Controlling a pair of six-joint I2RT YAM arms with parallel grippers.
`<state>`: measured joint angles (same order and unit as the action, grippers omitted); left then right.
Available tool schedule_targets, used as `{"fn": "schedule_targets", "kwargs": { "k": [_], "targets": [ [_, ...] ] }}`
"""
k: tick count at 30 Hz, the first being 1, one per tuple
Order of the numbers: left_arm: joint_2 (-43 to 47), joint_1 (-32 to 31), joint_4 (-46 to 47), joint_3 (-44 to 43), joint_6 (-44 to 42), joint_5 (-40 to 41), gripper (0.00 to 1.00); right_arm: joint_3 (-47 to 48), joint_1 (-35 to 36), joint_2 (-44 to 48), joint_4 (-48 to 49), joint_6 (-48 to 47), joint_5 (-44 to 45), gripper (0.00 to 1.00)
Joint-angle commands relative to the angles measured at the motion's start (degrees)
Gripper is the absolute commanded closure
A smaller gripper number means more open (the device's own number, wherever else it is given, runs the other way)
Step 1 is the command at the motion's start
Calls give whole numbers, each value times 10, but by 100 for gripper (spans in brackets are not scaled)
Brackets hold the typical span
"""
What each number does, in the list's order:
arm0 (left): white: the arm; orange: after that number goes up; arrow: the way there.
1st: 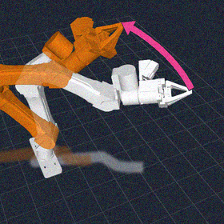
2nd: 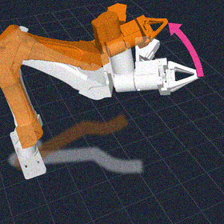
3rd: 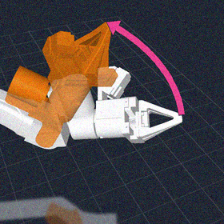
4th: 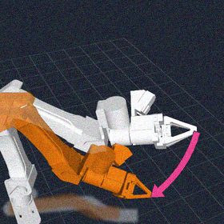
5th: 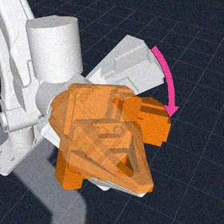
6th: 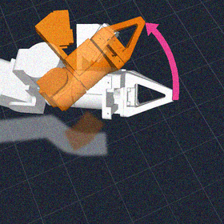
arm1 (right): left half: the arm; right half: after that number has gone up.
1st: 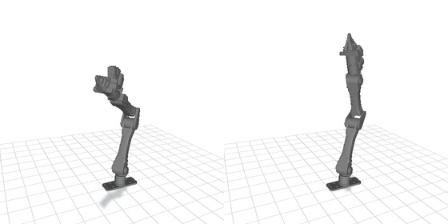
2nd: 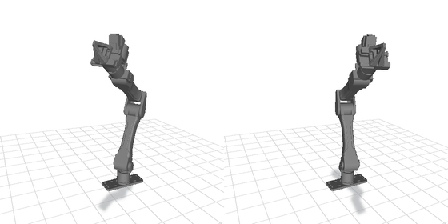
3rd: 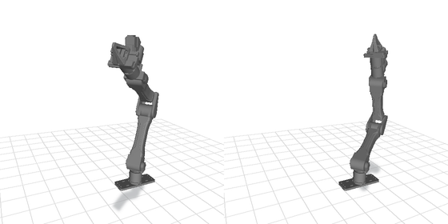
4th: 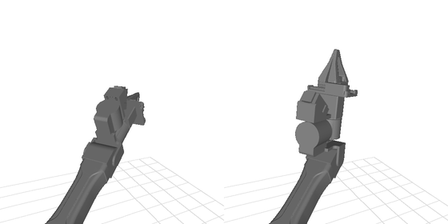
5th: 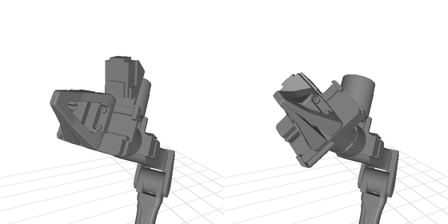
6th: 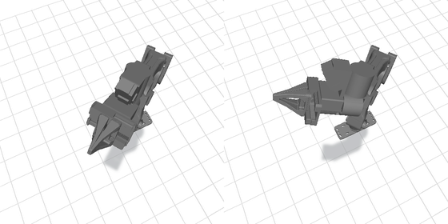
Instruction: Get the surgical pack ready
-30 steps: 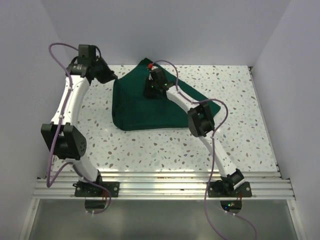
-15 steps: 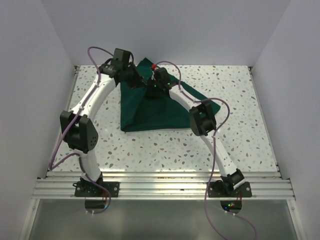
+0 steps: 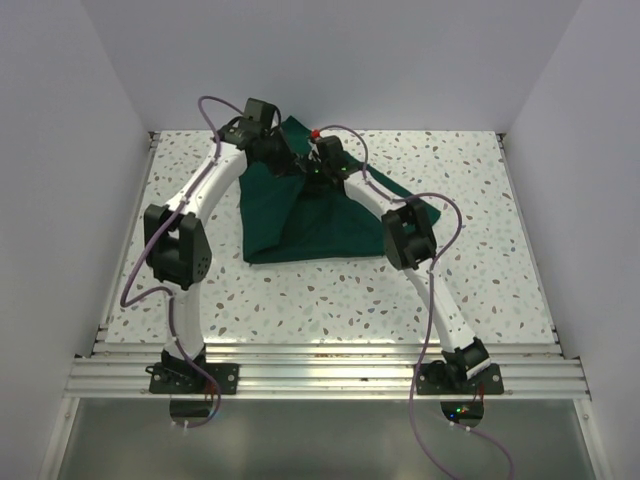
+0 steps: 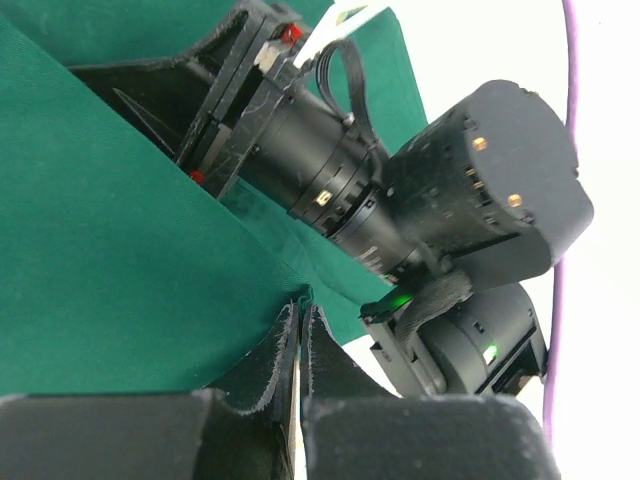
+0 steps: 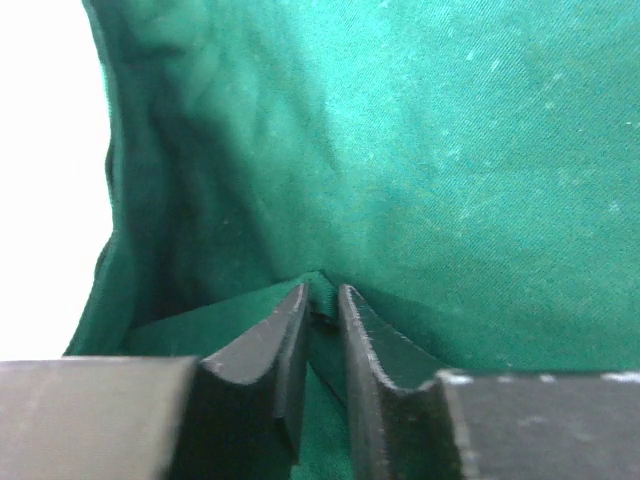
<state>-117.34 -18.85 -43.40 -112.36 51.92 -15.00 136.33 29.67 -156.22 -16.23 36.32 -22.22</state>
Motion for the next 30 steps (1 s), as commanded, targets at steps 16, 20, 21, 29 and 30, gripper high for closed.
{"fn": "schedule_targets", "kwargs": {
  "k": [16,20,21,29,30],
  "targets": [
    [-61,-36,55,-34,-35,-97,100,-65,-42,7,2,91,-94,59],
    [-64,-41,50,-23,-45,-100,100,-53,-48,7,1,96,-99,48],
    [-62,-42,51,-18,-45,-99,100,-51,-54,7,1,99,-100,47],
    [-60,-49,56,19,-65,-103,100,-50,-83,8,13,140,-106,48],
    [-61,-51,57,21,-67,-105,100,-50,-87,7,12,142,-104,48]
  ]
}}
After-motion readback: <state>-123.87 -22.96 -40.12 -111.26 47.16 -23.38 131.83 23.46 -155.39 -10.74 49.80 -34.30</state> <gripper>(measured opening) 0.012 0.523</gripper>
